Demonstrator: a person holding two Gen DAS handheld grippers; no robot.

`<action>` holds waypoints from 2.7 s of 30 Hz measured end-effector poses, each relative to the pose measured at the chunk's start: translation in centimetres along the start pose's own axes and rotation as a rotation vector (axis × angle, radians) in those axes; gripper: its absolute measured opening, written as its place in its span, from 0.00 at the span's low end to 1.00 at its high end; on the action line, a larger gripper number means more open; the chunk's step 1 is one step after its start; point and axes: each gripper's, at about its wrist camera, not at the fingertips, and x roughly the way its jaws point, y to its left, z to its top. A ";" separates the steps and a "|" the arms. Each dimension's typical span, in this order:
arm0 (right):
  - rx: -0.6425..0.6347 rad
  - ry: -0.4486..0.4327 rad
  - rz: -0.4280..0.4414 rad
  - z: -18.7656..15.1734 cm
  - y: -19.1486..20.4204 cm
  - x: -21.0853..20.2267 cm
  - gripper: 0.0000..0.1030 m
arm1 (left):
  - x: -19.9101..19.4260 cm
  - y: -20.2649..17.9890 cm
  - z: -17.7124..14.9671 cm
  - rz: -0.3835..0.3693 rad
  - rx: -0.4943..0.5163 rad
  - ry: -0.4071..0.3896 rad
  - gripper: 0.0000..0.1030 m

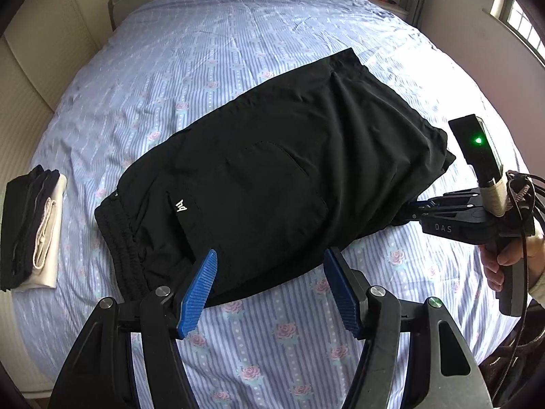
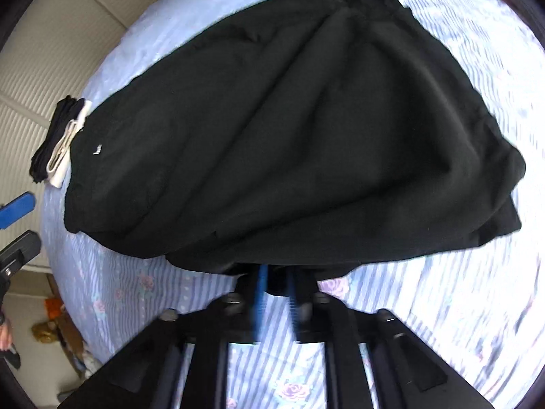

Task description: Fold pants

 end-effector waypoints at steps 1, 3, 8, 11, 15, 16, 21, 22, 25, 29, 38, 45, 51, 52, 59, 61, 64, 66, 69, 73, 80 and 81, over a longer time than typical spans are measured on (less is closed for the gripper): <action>0.021 -0.009 0.011 -0.4 0.0 -0.3 0.05 | -0.1 0.0 -0.1 0.002 -0.004 0.000 0.62; 0.045 -0.019 0.001 -1.5 0.3 -1.5 0.04 | -0.3 0.2 -0.5 0.012 -0.017 0.006 0.62; 0.116 -0.046 -0.024 -4.2 0.6 -2.8 0.04 | -0.2 0.8 -1.3 0.019 -0.054 0.041 0.62; 0.142 -0.046 -0.037 -4.1 0.6 -2.2 0.06 | 0.0 1.2 -1.7 0.040 -0.072 0.055 0.62; 0.172 -0.033 -0.148 -4.2 0.6 -3.7 0.43 | -0.2 2.7 -2.6 0.072 -0.126 0.067 0.63; 0.171 -0.029 -0.174 -4.4 0.9 -4.6 0.43 | -0.4 3.3 -2.9 0.079 -0.144 0.065 0.63; 0.111 -0.110 -0.223 -4.5 4.4 -9.9 0.57 | -2.0 7.9 -4.2 0.105 -0.220 0.023 0.65; 0.099 -0.123 -0.215 -4.2 5.1 -10.5 0.57 | -2.0 9.2 -4.3 0.110 -0.223 0.012 0.65; 0.065 -0.150 -0.186 -2.4 7.8 -10.9 0.57 | -1.7 13.8 -3.7 0.108 -0.224 -0.021 0.66; 0.053 -0.173 -0.135 0.5 12.6 -9.3 0.57 | 0.5 19.9 -1.9 0.012 -0.274 -0.035 0.66; 0.066 -0.141 -0.095 4.4 23.0 -4.1 0.57 | 9.7 25.4 0.8 -0.248 -0.392 0.108 0.51; 0.053 -0.117 -0.163 3.8 24.4 -3.7 0.56 | 11.0 25.7 1.6 -0.317 -0.428 0.127 0.10; 0.040 -0.135 -0.189 4.5 25.1 -3.8 0.55 | 9.0 26.9 2.7 -0.296 -0.389 0.046 0.08; 0.040 -0.135 -0.193 4.7 25.3 -3.6 0.55 | 9.7 27.3 2.8 -0.300 -0.397 0.061 0.08; 0.070 -0.115 -0.190 4.6 25.3 -2.9 0.55 | 12.0 28.4 3.2 -0.245 -0.389 0.119 0.40; 0.090 -0.122 -0.203 4.1 24.8 -3.2 0.55 | 10.8 28.8 3.0 -0.200 -0.373 0.111 0.49; 0.148 -0.170 -0.215 3.1 23.1 -5.0 0.55 | 7.1 28.4 3.1 -0.146 -0.288 0.037 0.55; 0.193 -0.221 -0.238 2.2 21.4 -6.6 0.55 | 4.2 26.9 3.4 -0.141 -0.193 -0.023 0.59; 0.284 -0.287 -0.296 0.8 17.4 -9.1 0.55 | 1.7 23.7 4.3 -0.135 -0.060 -0.072 0.59; 0.427 -0.357 -0.382 -1.2 10.7 -11.7 0.56 | 1.5 18.2 5.6 -0.162 0.038 -0.063 0.60; 0.688 -0.375 -0.330 -3.4 -2.8 -10.9 0.56 | 2.7 3.6 7.6 -0.203 0.208 -0.058 0.60; 0.721 -0.373 -0.303 -3.5 -4.6 -10.3 0.56 | 2.9 1.8 7.7 -0.202 0.216 -0.054 0.60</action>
